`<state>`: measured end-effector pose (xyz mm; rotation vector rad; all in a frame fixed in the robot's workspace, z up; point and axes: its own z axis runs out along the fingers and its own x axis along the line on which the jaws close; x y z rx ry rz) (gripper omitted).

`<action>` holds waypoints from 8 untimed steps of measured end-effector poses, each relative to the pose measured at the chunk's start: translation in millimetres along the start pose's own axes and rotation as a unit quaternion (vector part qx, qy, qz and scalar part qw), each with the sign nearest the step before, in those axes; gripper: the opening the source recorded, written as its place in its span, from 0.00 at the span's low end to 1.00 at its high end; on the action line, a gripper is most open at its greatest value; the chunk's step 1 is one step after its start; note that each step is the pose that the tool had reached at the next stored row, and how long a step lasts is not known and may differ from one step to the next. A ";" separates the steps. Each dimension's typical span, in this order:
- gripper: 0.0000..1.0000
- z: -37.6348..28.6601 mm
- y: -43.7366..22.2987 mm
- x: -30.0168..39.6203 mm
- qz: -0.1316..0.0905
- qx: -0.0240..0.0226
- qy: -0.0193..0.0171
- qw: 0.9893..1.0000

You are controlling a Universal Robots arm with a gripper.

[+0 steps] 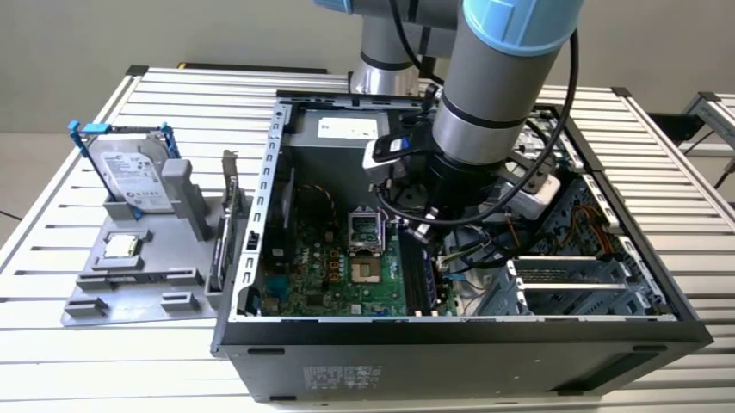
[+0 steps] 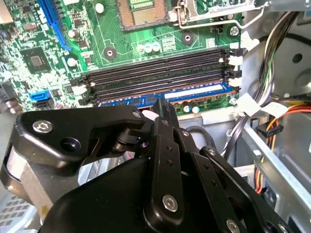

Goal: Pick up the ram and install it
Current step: 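Press down the ram until it locks into place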

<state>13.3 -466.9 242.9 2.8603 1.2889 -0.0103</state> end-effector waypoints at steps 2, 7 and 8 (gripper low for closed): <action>0.00 0.0 0.0 0.0 -0.010 0.000 0.000 1.000; 0.00 0.0 -0.1 0.2 -0.035 0.000 0.000 0.999; 0.00 0.0 -0.2 0.2 -0.041 0.000 0.000 0.999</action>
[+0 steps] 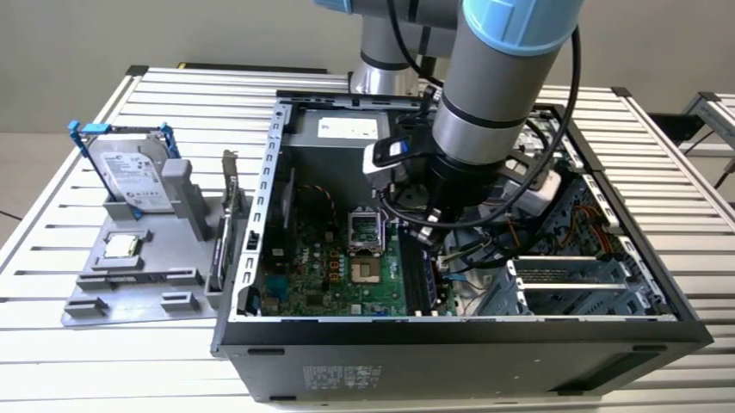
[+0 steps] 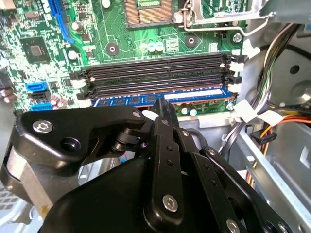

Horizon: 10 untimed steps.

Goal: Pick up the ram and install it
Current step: 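Press down the ram until it locks into place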

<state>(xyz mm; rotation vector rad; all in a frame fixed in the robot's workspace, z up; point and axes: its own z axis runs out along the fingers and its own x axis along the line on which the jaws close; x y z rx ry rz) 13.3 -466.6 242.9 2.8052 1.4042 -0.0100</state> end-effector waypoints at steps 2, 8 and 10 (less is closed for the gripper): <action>0.00 0.0 0.0 0.0 -0.011 0.000 0.000 1.000; 0.00 0.0 -0.2 0.2 -0.043 0.000 0.000 0.999; 0.00 0.0 -0.2 0.3 -0.055 0.000 0.000 0.999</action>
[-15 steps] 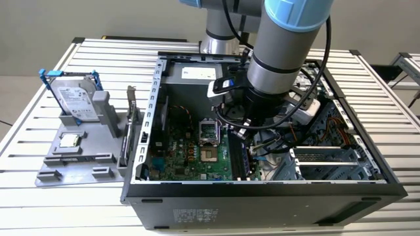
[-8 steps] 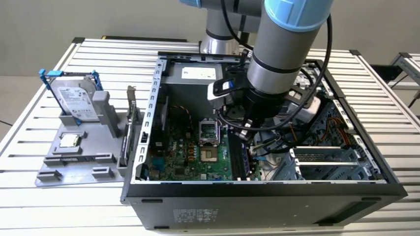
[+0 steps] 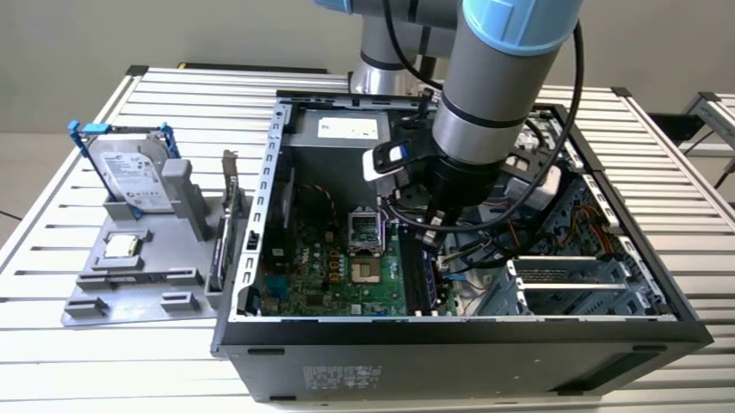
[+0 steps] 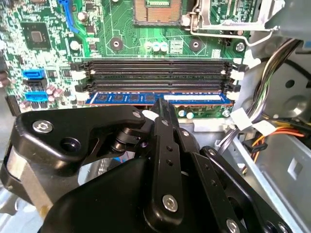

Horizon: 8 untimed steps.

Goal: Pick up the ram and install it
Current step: 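Press down the ram until it locks into place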

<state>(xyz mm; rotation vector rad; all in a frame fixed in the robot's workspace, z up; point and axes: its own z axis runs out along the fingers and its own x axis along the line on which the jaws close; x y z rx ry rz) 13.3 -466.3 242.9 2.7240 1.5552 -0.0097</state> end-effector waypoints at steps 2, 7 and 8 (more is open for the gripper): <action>0.00 0.0 0.0 0.1 -0.011 0.000 0.000 1.000; 0.00 0.0 -0.1 0.2 -0.037 0.000 0.000 0.999; 0.00 0.0 -0.1 0.2 -0.042 0.000 0.000 0.999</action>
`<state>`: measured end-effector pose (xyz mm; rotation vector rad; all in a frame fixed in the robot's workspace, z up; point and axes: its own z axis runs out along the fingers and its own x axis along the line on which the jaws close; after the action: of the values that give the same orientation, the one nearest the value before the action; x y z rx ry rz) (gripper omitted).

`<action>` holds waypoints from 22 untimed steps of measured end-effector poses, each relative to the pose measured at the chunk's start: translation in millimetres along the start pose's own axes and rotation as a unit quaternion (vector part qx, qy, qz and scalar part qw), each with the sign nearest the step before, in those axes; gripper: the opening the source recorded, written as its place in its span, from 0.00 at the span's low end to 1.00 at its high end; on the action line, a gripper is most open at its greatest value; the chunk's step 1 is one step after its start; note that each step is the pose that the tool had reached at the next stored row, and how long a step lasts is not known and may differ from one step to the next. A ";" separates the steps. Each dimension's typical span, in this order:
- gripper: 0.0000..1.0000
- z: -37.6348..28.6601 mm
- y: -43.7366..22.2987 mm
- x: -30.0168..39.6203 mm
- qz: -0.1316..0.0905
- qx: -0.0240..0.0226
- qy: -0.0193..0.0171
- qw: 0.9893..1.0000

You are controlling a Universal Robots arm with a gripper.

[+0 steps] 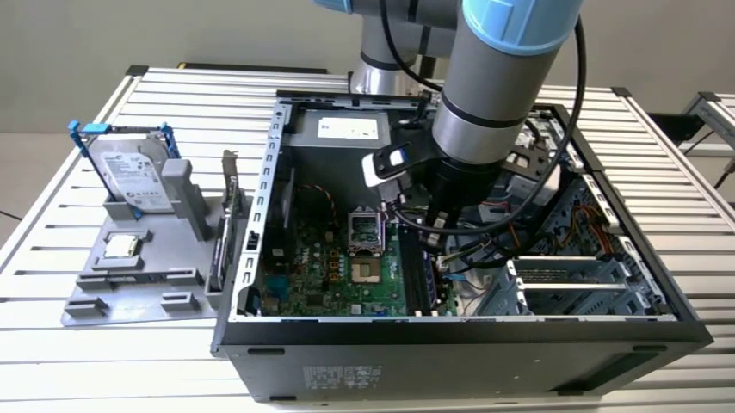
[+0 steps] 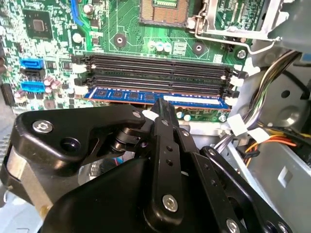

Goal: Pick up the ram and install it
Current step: 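Press down the ram until it locks into place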

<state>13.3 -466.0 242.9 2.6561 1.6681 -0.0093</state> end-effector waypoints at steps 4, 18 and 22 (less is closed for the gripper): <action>0.00 0.0 -0.1 0.1 -0.021 0.000 0.000 1.000; 0.00 0.0 -0.1 0.2 -0.110 -0.001 0.000 0.994; 0.00 0.0 -0.1 0.2 -0.138 -0.001 0.000 0.990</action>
<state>13.3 -465.8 242.9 2.4007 2.0172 -0.0081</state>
